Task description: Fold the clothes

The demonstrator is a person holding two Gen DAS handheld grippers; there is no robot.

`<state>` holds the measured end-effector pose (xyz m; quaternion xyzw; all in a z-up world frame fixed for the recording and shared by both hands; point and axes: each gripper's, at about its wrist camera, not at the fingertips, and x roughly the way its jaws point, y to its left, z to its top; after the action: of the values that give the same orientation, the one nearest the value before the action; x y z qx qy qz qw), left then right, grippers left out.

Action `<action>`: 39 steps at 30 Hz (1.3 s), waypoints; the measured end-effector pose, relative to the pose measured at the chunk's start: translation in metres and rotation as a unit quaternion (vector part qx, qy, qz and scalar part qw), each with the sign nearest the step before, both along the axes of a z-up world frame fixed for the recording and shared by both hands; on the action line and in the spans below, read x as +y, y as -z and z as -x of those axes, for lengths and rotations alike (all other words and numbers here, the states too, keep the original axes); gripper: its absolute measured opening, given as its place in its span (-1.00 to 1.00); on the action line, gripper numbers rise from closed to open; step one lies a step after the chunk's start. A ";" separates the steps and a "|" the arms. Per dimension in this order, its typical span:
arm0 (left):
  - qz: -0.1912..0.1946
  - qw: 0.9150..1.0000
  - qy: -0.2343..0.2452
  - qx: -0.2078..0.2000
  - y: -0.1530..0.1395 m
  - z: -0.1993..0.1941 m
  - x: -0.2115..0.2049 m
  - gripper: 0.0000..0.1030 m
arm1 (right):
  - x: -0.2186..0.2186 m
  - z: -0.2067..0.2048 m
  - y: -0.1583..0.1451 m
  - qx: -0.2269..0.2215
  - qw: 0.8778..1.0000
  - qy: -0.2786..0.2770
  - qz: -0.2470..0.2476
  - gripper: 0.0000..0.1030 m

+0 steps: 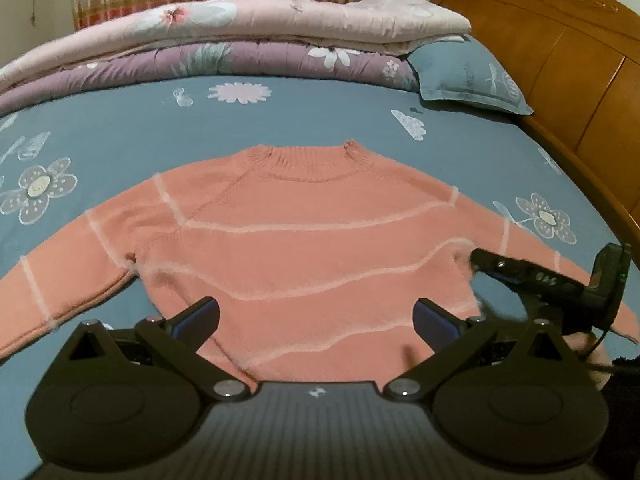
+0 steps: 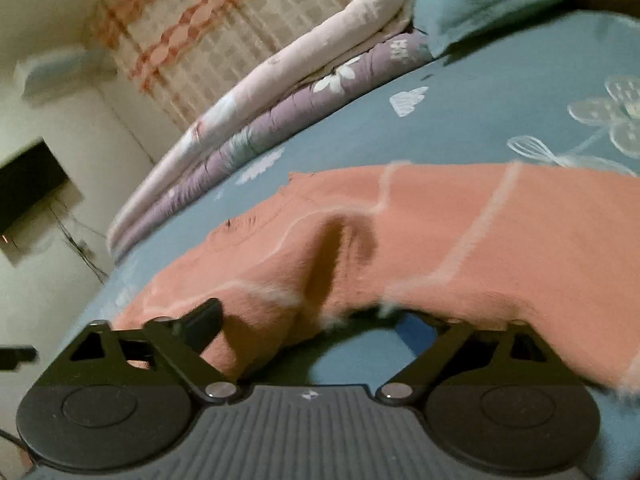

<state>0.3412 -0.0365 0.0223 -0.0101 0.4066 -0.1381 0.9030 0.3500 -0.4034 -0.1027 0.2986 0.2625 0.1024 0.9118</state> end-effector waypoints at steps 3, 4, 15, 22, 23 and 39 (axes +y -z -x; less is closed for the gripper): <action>0.003 1.000 0.000 0.009 0.005 -0.007 0.001 0.98 | -0.005 -0.008 0.000 0.001 1.000 0.008 -0.001 0.61; 0.005 1.000 0.001 0.011 0.007 -0.010 0.001 0.98 | -0.002 -0.012 0.000 0.000 1.000 0.010 0.010 0.65; 0.012 0.999 0.026 0.019 0.013 -0.020 -0.012 0.98 | 0.005 -0.017 -0.004 0.016 1.000 -0.012 -0.012 0.42; 0.011 0.999 0.024 0.017 0.013 -0.022 -0.011 0.98 | -0.030 -0.026 -0.017 0.025 0.999 0.019 -0.020 -0.63; 0.011 1.000 0.023 0.018 0.014 -0.022 -0.011 0.98 | -0.030 -0.026 -0.018 0.029 0.999 0.018 -0.005 -0.63; 0.002 1.000 0.023 0.016 0.018 -0.020 -0.008 0.98 | -0.037 -0.017 -0.037 0.106 0.988 0.044 0.105 -0.63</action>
<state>0.3609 -0.0443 0.0040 -0.0048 0.4206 -0.1593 0.8931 0.3672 -0.4401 -0.0657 0.2215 0.3534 0.0022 0.9089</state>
